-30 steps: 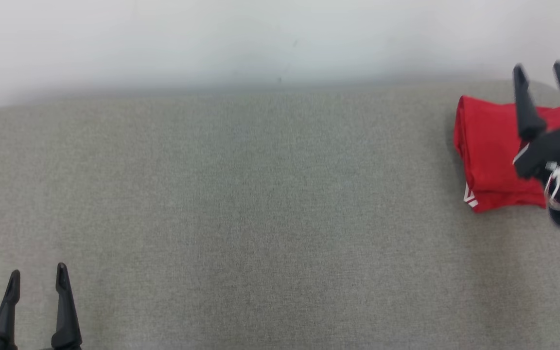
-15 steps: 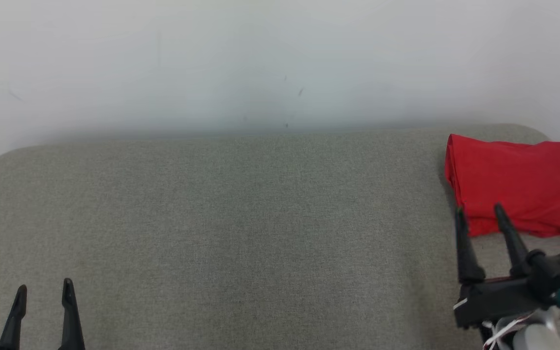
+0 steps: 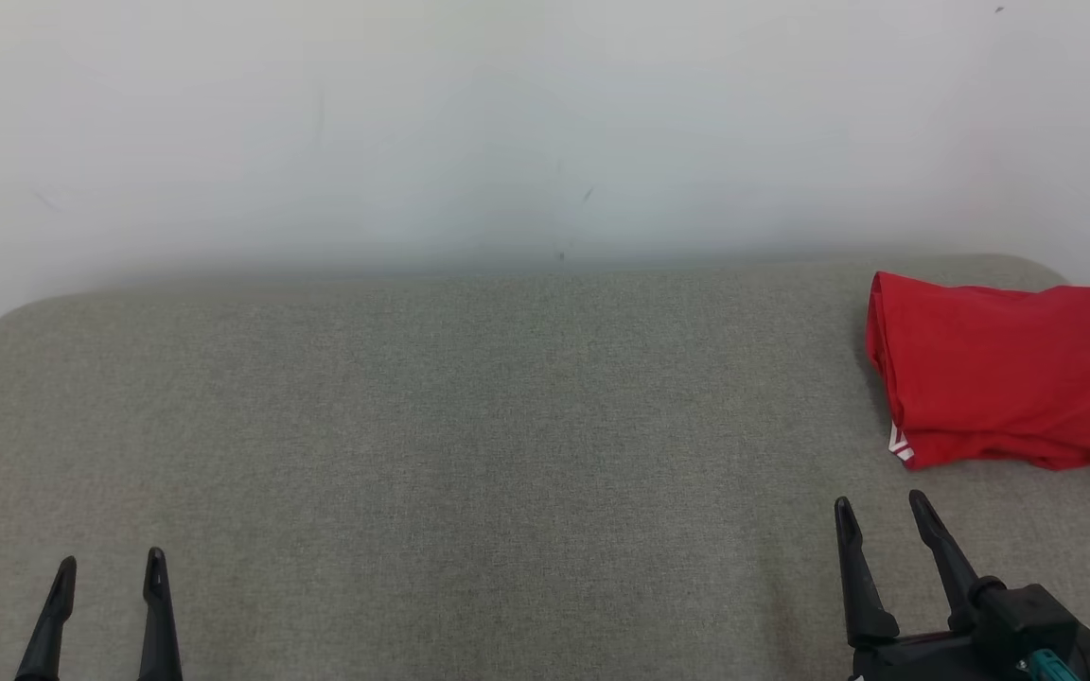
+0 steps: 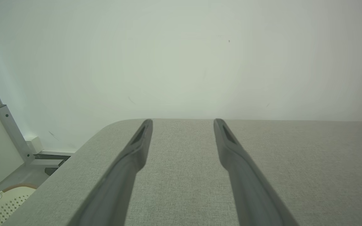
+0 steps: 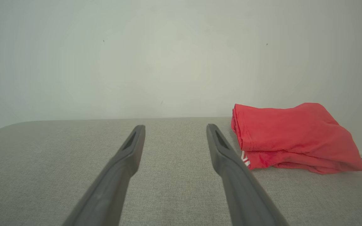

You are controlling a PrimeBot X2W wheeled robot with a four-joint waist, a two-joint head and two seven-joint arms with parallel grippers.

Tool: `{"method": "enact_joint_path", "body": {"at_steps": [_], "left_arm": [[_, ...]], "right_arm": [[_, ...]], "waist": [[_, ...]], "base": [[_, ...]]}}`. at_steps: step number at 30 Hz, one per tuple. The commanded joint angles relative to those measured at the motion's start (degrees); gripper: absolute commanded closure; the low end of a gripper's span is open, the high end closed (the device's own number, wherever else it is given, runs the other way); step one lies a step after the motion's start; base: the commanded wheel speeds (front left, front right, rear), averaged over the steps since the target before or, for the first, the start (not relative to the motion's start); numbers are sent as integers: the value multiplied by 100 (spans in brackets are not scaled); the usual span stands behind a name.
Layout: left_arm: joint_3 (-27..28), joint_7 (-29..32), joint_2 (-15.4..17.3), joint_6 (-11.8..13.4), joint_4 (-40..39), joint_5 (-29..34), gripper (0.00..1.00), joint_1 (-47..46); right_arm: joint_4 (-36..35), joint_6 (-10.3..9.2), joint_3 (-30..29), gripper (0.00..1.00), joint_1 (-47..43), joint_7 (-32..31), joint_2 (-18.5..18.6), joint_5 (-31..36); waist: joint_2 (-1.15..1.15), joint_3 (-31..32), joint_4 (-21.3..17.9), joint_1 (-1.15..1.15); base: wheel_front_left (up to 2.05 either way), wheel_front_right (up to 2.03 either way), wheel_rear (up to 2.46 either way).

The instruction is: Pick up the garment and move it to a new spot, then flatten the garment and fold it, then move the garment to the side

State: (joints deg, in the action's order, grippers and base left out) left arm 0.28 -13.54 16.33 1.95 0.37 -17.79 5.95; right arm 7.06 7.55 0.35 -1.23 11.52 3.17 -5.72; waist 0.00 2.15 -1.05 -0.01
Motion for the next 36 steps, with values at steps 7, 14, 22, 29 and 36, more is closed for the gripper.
{"method": "enact_joint_path", "body": {"at_steps": [7, 14, 22, 29, 36], "left_arm": [[-15, -31, 18, -18, 3, -87, 0, 48], [-23, -5, 0, -40, 27, -112, 100, -1], [-67, 79, -180, -93, 253, -506, 100, -41], [-83, 195, -292, -177, 337, -1198, 100, -143], [-100, 301, -397, -257, 413, -1832, 100, -237]], "right_arm": [[-135, -10, 5, 0, -81, -71, -33, 49], [-92, 0, 10, 100, -24, -87, -20, -3], [97, 0, -31, 100, -65, -193, -9, -484], [135, -1, -140, 100, -9, -394, 28, -1329], [167, -2, -246, 100, 46, -581, 50, -2088]], "waist": [[0, -31, -41, 1], [0, -45, -42, 1], [0, -51, -38, 1], [0, -63, -30, 1], [0, -74, -21, 1]], "base": [[0, 0, 0], [0, 0, 0], [0, 0, 0], [0, 0, 0], [0, 0, 0]]}}
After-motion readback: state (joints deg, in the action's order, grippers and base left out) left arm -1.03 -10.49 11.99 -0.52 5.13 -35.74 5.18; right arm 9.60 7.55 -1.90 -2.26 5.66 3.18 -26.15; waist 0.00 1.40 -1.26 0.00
